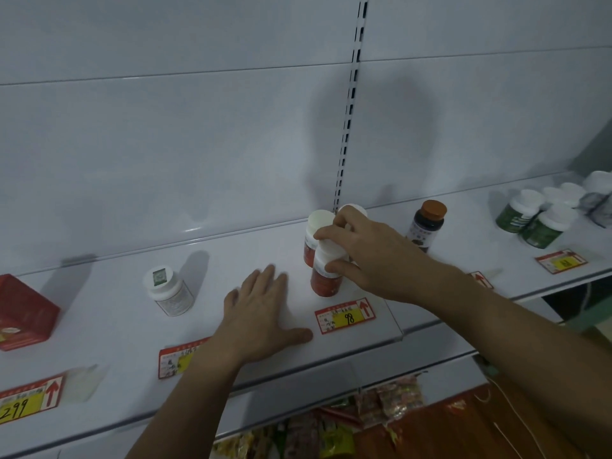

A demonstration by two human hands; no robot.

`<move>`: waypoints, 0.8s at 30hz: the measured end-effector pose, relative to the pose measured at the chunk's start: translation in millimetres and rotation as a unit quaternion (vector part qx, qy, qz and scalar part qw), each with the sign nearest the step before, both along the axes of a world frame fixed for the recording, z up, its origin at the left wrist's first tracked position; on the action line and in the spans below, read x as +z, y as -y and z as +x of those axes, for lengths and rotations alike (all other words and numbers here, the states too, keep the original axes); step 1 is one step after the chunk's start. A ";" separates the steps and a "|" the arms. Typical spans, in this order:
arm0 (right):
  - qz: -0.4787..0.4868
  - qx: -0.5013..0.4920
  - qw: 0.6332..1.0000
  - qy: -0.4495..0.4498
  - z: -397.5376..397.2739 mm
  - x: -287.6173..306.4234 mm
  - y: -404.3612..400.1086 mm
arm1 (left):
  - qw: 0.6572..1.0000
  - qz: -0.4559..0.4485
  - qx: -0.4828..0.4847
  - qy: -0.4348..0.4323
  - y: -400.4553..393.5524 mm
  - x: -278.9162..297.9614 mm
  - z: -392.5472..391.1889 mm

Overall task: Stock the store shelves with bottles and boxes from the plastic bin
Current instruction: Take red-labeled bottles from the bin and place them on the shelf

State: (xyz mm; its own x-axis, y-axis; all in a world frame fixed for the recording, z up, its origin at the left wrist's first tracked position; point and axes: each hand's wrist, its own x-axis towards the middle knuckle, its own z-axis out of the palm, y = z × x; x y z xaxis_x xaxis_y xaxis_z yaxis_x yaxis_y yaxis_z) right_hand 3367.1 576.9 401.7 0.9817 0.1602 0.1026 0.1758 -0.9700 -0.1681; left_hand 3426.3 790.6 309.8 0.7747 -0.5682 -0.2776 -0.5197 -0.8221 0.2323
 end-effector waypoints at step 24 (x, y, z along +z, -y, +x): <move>0.030 0.120 0.990 0.069 50.4 40.7 -110.1 | 0.976 -0.073 0.109 0.172 -149.6 118.7 4.1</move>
